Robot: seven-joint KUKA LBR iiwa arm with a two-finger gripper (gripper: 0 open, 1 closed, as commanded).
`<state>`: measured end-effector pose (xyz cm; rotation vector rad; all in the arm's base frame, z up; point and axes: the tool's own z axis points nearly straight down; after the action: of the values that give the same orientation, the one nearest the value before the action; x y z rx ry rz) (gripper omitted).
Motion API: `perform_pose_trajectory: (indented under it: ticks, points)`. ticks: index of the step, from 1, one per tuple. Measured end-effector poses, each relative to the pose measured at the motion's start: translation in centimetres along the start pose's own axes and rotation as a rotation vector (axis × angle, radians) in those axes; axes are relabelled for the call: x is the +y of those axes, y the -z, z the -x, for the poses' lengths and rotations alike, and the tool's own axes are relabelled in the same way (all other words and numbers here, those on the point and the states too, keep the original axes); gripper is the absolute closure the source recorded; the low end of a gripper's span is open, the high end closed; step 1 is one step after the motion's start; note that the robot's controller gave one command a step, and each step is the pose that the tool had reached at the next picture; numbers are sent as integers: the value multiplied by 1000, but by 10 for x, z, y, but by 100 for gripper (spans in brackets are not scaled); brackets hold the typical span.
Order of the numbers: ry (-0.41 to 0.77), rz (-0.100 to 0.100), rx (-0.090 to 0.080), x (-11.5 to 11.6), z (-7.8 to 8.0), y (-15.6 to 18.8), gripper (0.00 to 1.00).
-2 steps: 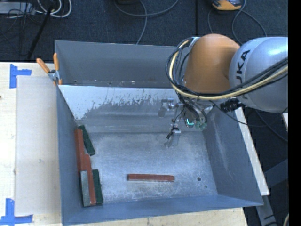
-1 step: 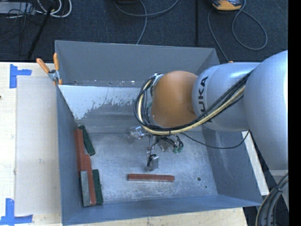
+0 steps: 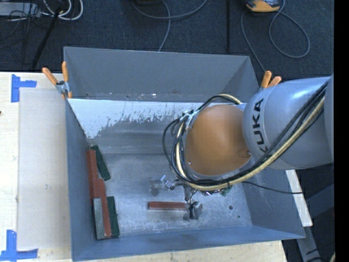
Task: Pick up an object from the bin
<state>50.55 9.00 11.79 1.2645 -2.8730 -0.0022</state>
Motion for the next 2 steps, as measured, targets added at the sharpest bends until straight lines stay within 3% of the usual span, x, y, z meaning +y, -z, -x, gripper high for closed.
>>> perform_pose_trajectory:
  ticks: [1, 2]
  points:
    - [-19, 1, 1, -21, 4, -51, 0]
    - [-20, 0, -1, -21, 4, -49, 100]
